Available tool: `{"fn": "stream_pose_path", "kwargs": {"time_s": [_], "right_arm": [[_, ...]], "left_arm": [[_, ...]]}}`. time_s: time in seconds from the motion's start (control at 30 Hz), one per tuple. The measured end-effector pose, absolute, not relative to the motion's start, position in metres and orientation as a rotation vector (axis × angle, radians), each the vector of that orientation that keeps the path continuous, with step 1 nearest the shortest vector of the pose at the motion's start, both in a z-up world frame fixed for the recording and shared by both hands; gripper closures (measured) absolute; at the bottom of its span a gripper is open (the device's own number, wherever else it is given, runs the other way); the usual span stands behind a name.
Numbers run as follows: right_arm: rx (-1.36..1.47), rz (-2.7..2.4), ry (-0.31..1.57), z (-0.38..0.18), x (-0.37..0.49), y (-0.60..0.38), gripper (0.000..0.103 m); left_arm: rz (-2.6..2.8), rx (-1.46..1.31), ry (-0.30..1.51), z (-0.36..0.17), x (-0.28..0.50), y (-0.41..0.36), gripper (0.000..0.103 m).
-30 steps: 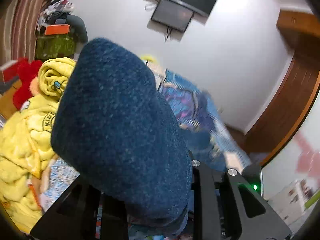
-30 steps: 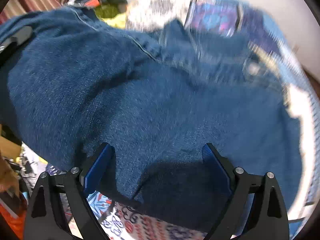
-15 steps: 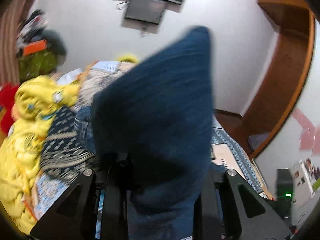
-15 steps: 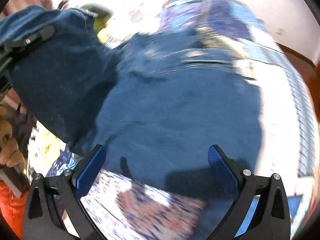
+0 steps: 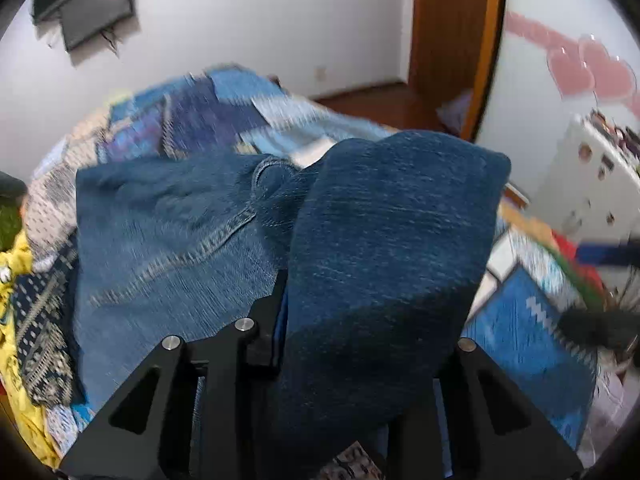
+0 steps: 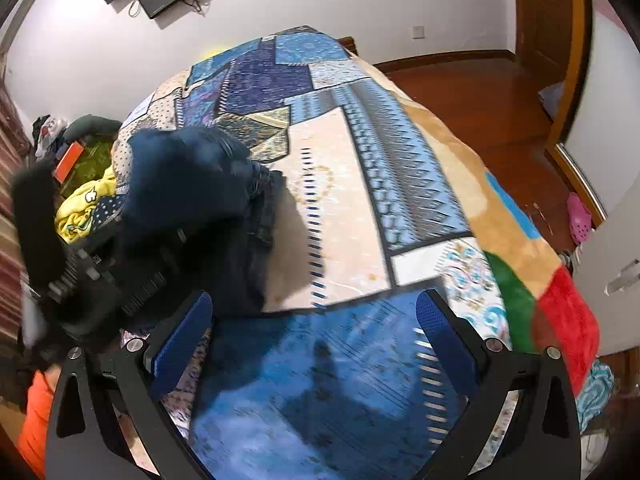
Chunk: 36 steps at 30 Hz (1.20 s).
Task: Fold large clothes
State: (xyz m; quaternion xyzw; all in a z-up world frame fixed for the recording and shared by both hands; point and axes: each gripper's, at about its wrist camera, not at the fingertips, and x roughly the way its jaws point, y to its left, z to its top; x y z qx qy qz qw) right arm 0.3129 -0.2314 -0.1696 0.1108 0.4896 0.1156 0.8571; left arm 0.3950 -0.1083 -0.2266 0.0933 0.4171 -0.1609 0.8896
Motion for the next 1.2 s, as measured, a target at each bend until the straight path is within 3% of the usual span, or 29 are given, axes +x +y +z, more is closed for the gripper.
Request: {"fn": "stream_pose_path", "kwargs": {"time_s": [0.1,0.13,0.2,0.27,0.33,0.7,1.2], "right_arm": [[0.226,0.232,1.024,-0.167,0.307,-0.24,0.001],[0.226,0.229,1.024,-0.167,0.307,-0.243,0.001],[0.228,0.226,1.027,-0.165,0.305,-0.244,0.001],[0.225,0.225,1.033,-0.168,0.312,-0.241,0.001],[0.222,0.228,1.028,-0.165,0.311,-0.24,0.001],[0.212,0.343,0.959,-0.142,0.317,-0.204,0.001],[0.019,0.376,1.132,-0.197,0.365,-0.163,0.001]], "left_arm": [[-0.368,0.212,0.889,-0.228,0.383,-0.105,0.076],[-0.377,0.227,0.891,-0.227,0.378,-0.103,0.07],[-0.42,0.234,0.919,-0.224,0.369,-0.1,0.056],[-0.454,0.246,0.93,-0.215,0.353,-0.112,0.032],[-0.465,0.255,0.927,-0.209,0.341,-0.111,0.017],[-0.232,0.125,0.839,-0.171,0.325,-0.01,0.01],[-0.122,-0.146,0.971,-0.221,0.344,0.076,0.006]]}}
